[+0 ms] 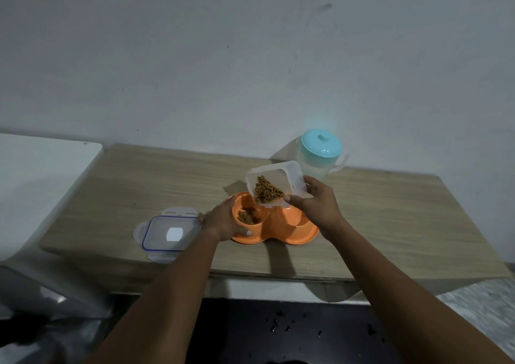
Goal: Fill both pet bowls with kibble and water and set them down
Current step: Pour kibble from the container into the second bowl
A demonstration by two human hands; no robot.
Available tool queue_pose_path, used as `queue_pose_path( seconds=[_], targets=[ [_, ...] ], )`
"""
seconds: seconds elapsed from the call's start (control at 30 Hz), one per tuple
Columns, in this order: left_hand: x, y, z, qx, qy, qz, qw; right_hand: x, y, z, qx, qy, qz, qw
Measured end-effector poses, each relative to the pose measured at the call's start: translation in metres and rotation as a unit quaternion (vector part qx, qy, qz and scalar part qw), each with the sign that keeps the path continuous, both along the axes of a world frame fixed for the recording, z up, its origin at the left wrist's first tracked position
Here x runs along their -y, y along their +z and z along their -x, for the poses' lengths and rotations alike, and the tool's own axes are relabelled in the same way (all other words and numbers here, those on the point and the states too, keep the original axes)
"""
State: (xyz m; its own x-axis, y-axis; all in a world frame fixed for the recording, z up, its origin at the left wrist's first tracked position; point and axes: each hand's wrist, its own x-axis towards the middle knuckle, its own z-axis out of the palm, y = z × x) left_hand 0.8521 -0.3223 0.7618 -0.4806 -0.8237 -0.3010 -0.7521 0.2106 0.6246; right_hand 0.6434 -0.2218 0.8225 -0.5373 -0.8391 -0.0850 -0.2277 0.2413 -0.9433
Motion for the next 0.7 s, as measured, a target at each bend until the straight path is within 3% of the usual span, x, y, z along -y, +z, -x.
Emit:
queue_pose_path(
  seconds=[0.7],
  targets=[
    [0.0058, -0.0093, 0.0014, 0.004, -0.006, 0.009, 1.0, -0.0057, -0.0028, 0.0027, -0.003, 0.005, 0.008, 1.0]
  ],
)
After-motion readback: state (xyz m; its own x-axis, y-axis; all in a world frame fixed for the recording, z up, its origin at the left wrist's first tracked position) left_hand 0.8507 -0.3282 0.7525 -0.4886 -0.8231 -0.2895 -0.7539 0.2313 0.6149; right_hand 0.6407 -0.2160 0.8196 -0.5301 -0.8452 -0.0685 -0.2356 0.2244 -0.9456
